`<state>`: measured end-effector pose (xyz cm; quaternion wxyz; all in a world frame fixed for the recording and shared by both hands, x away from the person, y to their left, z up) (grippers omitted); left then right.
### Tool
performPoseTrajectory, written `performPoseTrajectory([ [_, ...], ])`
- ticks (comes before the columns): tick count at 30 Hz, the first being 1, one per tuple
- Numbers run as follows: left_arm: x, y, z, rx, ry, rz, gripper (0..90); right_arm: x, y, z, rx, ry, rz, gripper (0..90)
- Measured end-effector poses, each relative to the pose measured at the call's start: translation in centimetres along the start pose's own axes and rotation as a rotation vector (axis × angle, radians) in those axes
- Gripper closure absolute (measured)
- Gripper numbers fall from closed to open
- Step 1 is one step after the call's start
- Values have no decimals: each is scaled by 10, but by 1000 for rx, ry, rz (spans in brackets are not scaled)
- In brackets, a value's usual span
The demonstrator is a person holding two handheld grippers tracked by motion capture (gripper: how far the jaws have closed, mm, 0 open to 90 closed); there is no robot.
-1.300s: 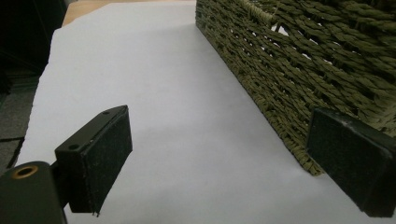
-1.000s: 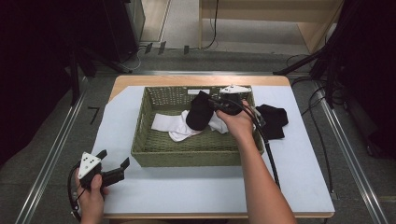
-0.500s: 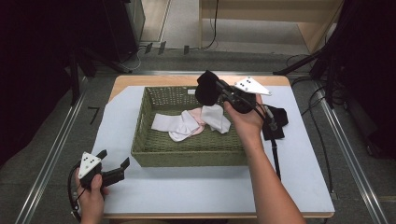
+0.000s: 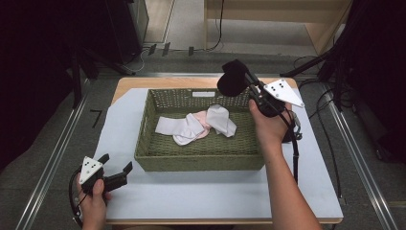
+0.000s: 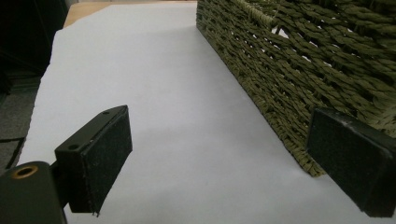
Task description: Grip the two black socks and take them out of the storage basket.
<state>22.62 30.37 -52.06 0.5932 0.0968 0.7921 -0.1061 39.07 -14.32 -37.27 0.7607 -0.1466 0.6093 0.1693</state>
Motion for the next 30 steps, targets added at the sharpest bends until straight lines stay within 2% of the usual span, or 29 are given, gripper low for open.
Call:
performPoseTrajectory([
  [5, 0, 1, -1, 2, -5, -5, 83, -6, -11, -9, 32, -24, -10, 843],
  [7, 0, 1, -1, 2, -5, -6, 84, -11, -22, -15, 61, -45, -13, 844],
  [8, 0, 1, -1, 1, -5, -5, 84, -11, -22, -15, 61, -45, -13, 844],
  [12, 0, 0, -1, -1, -6, -3, 84, -16, -38, -25, 109, -57, -20, 844],
  [13, 0, 0, -1, -2, -7, -2, 84, -18, -47, -30, 128, -62, -27, 844],
  [16, 0, 0, -1, -2, -8, -1, 84, -18, -55, -35, 149, -61, -22, 843],
  [26, 0, 0, -1, -5, -8, 2, 84, -8, -96, -63, 248, -53, -11, 843],
  [30, 0, 0, -1, -5, -10, 3, 84, 0, -111, -75, 290, -38, 8, 843],
])
Point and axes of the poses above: each handheld gripper's, and its own axes: z roughly forward along the jaws, x roughly out of its underside, y roughly to its left, the point moved 4 cm from there along z, roughly forward along the jaws, and after that the axes turned 10 degrees about -y, right-handed, at the moved point
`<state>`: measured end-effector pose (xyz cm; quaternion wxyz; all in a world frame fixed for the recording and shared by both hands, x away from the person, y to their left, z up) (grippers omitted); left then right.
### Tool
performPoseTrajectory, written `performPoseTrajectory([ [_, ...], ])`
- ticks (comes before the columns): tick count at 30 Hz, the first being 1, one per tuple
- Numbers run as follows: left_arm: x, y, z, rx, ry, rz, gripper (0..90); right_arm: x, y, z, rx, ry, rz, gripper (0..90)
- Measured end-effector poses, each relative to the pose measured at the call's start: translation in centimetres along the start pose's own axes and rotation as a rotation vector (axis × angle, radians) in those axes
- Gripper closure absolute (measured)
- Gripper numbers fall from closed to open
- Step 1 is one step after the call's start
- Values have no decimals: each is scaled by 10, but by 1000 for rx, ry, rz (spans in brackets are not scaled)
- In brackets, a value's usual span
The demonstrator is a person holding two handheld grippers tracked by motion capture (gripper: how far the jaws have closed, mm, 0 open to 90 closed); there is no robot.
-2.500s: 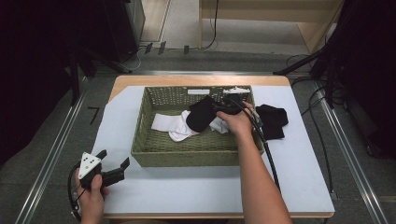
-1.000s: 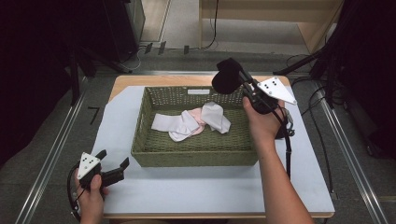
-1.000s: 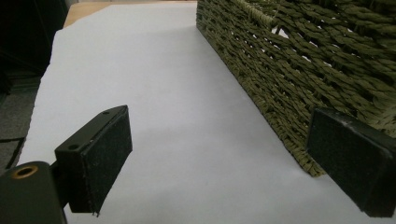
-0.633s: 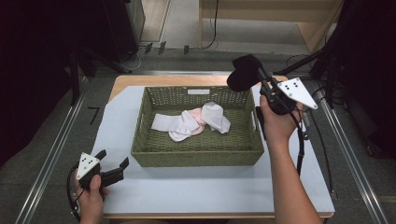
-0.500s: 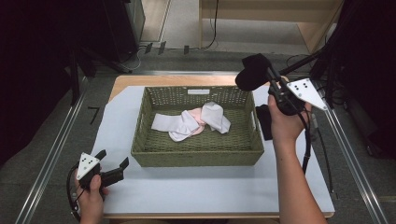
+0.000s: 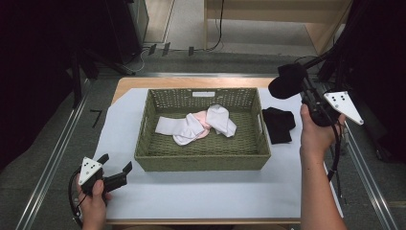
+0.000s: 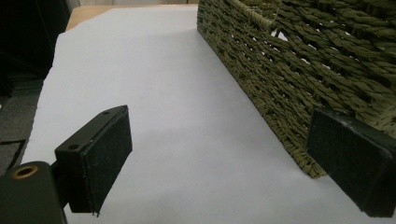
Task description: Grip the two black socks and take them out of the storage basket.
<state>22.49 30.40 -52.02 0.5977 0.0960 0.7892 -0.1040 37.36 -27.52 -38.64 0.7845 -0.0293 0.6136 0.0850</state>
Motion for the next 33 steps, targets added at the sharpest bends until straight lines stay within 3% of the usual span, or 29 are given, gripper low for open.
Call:
performPoseTrajectory([
  [8, 0, 0, 0, -1, -1, 6, 84, 23, -14, -12, 21, 56, -24, 843],
  [21, 0, 0, 0, 1, -2, 5, 84, 73, -18, -27, 44, 189, -49, 843],
  [25, 0, 0, 0, 1, -1, 6, 84, 83, -20, -32, 50, 215, -37, 843],
  [33, 0, 0, 0, 0, 1, 7, 84, 93, -17, -40, 24, 253, -58, 836],
])
Point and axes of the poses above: each handheld gripper's, and its own axes: z roughly forward along the jaws, x roughly out of its underside, y roughly to its left, the point moved 4 cm from there along z, roughly forward along the jaws, and after that the axes turned 10 degrees about -y, right-handed, at the moved point
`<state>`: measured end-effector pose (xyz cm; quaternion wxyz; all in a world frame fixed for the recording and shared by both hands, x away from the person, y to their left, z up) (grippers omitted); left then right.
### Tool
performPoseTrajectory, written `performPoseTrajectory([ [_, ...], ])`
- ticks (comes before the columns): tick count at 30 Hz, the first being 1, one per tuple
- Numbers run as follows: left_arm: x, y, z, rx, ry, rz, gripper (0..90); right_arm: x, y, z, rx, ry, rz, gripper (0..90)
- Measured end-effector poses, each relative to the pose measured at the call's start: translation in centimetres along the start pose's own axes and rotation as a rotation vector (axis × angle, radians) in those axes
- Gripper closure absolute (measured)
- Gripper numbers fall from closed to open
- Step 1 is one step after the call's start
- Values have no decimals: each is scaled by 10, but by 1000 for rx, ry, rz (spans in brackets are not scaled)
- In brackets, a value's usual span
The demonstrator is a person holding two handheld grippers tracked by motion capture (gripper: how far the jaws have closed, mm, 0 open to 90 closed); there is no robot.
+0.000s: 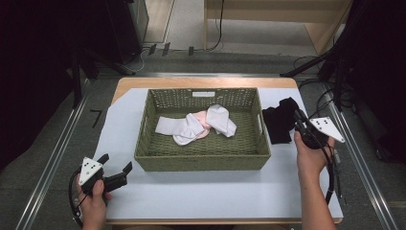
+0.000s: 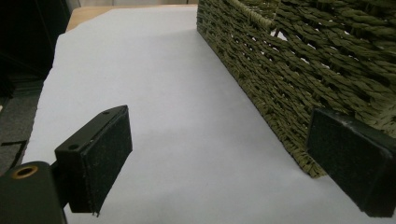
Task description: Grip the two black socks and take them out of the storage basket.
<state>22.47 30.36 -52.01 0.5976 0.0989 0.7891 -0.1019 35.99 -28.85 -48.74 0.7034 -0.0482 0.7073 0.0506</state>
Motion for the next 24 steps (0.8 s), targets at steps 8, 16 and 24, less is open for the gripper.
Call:
performPoseTrajectory([
  [8, 0, 0, 0, -1, -2, -1, 84, -3, 7, -8, -57, -7, 77, 527],
  [16, 0, -1, 0, -1, -3, -2, 84, -10, 6, -25, -60, 34, 129, 223],
  [24, 0, -1, 0, -2, -3, 5, 84, -8, -3, -47, -106, 53, 166, 98],
])
Point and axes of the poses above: each handheld gripper's, and its own axes: z roughly forward along the jaws, x roughly out of its underside, y roughly to its left, the point moved 4 cm from there along z, roughly forward along the jaws, and after that the axes turned 10 degrees about -y, right-handed, at the moved point
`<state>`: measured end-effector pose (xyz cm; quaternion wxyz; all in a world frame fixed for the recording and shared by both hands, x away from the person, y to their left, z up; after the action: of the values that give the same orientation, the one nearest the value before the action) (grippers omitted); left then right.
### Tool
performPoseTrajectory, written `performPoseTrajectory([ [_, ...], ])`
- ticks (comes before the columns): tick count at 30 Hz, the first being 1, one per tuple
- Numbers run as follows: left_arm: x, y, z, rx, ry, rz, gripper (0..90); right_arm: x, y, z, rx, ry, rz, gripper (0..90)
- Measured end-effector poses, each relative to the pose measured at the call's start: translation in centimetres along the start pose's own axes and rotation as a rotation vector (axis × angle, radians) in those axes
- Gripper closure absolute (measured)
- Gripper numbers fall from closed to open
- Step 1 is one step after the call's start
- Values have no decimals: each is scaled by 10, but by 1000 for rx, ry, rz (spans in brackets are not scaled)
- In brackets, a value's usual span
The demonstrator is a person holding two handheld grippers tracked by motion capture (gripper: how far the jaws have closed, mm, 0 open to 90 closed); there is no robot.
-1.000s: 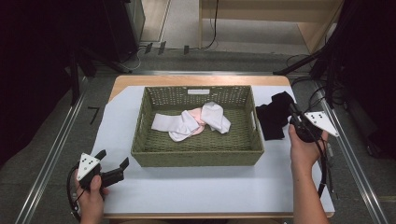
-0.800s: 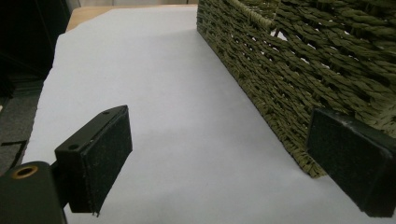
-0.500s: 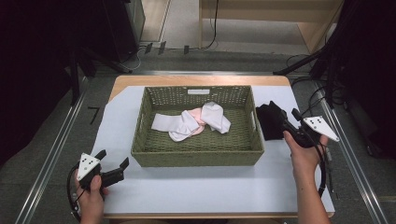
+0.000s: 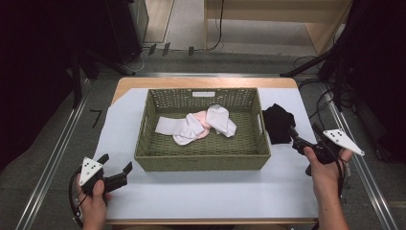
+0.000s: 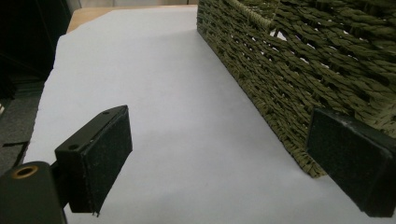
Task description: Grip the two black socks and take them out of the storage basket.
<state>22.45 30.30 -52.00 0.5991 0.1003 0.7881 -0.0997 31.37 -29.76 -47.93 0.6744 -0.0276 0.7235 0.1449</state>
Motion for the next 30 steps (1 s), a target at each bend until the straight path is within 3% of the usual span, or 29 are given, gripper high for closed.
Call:
performPoseTrajectory([
  [3, 0, 0, 0, 0, 0, 1, 84, 3, -3, -8, -28, 17, 22, 9],
  [12, 0, 0, 0, -3, -1, 4, 84, 11, -11, -31, -29, 36, 41, 6],
  [30, 0, -1, -1, -8, -8, 13, 84, 32, -40, -87, 15, 63, 55, 6],
])
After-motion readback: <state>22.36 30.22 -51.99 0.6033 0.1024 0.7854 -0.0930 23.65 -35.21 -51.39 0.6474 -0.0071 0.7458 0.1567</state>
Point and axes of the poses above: each handheld gripper's, and its own axes: z roughly forward along the jaws, x roughly out of its underside, y roughly to its left, the point moved 4 cm from there along z, roughly forward along the jaws, and after that the axes turned 10 degrees about -y, right-handed, at the moved point
